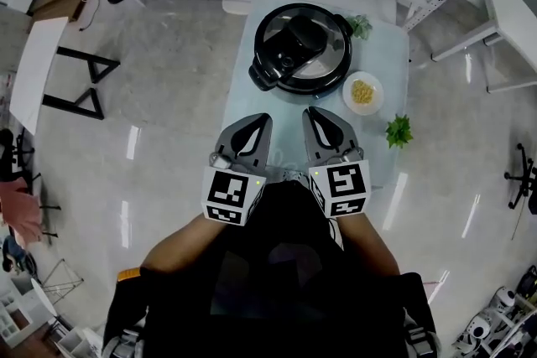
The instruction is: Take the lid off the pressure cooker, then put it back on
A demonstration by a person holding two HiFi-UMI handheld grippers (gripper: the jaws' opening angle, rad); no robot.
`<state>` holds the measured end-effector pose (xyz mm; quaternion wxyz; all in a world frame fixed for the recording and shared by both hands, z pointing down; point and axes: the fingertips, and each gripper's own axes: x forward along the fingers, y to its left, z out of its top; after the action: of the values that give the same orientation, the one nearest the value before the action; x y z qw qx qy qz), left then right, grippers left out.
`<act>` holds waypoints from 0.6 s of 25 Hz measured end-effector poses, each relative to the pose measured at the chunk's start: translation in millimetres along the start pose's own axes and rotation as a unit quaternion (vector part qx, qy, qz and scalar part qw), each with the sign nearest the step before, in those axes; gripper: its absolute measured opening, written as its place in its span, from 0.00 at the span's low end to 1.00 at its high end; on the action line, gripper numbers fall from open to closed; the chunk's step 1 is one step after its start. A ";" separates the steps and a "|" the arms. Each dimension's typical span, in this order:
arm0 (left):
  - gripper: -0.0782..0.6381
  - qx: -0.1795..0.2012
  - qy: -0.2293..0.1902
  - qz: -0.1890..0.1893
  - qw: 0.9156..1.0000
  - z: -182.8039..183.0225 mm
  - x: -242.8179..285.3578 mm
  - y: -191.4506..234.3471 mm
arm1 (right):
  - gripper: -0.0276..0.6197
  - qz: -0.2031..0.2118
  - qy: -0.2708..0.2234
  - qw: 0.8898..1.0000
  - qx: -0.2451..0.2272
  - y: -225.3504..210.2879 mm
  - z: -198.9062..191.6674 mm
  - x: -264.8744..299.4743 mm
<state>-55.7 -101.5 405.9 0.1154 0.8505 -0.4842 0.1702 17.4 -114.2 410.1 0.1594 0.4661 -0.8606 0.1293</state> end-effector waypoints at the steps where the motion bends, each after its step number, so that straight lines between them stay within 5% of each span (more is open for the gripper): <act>1: 0.12 0.005 -0.001 -0.003 1.000 -0.4 -4.3 -1.5 | 0.10 -0.003 -0.002 1.000 -0.001 4.2 0.7 -3.5; 15: 0.12 0.036 -0.033 -0.046 0.998 -6.2 -80.3 13.3 | 0.07 -0.050 -0.017 0.999 0.003 99.3 4.5 -42.0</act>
<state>-106.3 -43.0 379.8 0.0760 0.8806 -0.4418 0.1537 -45.5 -31.1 382.0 0.1497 0.5112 -0.8383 0.1160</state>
